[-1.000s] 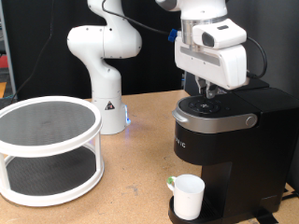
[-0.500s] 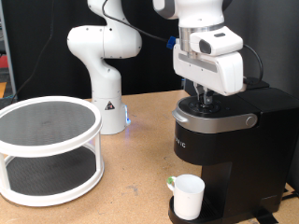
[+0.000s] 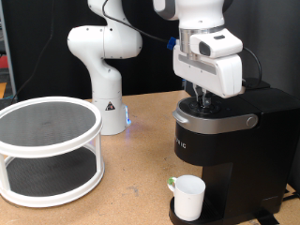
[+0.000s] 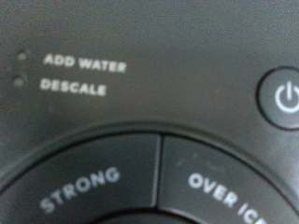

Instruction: Make a cup of coffee with the keurig machine

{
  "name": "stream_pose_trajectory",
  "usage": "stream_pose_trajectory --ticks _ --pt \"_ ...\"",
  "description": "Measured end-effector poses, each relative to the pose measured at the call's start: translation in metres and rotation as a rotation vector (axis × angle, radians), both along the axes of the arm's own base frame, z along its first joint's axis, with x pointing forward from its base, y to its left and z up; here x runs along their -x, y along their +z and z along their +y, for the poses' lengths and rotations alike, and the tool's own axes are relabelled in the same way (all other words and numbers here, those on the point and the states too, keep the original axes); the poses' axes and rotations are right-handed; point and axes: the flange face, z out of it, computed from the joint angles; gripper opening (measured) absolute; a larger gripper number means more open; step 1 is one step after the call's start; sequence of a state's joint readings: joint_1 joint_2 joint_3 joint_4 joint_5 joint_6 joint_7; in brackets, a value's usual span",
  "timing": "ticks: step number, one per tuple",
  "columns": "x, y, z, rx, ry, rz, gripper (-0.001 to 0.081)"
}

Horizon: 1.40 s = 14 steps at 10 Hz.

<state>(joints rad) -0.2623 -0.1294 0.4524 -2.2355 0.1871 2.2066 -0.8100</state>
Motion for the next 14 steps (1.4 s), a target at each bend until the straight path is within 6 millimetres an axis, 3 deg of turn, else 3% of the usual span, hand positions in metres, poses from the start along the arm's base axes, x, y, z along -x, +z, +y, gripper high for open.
stream_pose_trajectory --ticks 3,11,14 --pt "-0.004 0.0 0.0 0.015 -0.022 0.044 0.0005" --pt "-0.039 -0.004 -0.014 -0.034 -0.067 0.334 0.0005" --pt "-0.042 -0.004 -0.014 -0.035 -0.061 0.356 0.0005"
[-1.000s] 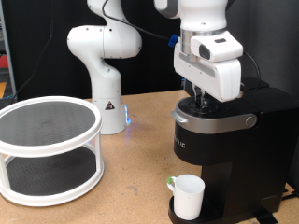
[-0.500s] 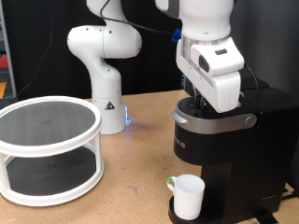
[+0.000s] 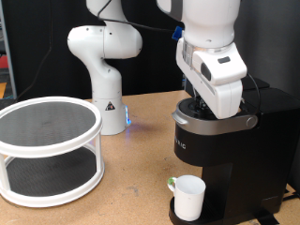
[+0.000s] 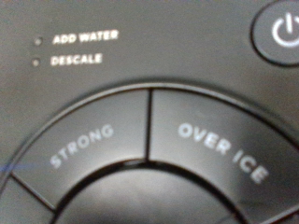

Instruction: Make a cup of coffee with the keurig machine

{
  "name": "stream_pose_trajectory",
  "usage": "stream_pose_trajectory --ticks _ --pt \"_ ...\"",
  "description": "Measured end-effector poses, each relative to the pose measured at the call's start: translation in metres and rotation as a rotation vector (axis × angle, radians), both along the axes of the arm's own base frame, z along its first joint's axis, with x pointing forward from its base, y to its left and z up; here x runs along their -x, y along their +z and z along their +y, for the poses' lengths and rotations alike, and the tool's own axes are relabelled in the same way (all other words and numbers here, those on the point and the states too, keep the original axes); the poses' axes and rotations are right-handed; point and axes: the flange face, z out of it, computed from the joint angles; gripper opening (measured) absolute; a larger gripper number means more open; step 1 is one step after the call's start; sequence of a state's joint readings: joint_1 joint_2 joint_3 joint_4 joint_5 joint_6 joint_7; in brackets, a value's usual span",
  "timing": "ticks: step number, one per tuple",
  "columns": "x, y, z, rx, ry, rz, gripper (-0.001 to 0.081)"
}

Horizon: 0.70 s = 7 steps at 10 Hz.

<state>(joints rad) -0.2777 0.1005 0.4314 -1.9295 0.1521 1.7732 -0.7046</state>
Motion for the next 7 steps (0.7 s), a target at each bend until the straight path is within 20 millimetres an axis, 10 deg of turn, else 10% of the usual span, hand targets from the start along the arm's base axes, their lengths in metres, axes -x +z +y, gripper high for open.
stream_pose_trajectory --ticks 7 --pt "0.0083 0.0018 -0.0067 -0.109 0.059 -0.131 0.0005"
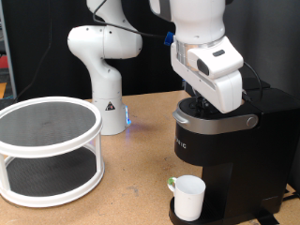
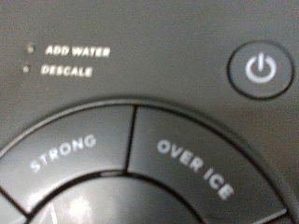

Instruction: Make a cup of coffee with the keurig machine

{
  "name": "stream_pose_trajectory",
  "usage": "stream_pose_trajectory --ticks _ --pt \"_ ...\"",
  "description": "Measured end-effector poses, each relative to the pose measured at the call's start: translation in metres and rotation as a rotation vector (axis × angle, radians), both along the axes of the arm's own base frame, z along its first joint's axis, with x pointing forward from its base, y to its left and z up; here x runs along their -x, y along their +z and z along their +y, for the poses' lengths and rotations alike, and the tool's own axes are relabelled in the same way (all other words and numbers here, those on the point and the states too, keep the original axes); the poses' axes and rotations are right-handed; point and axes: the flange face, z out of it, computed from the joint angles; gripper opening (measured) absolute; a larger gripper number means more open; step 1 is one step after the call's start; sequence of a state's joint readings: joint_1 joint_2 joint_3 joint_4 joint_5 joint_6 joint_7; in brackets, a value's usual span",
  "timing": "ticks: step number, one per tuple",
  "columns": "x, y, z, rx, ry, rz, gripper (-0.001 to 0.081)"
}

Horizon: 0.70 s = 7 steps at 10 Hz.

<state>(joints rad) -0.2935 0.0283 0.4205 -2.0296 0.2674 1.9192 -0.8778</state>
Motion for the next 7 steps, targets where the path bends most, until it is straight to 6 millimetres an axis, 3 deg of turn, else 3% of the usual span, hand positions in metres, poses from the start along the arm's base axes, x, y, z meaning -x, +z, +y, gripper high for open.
stream_pose_trajectory --ticks 7 --pt "0.016 0.038 -0.008 -0.053 0.028 -0.037 0.0005"
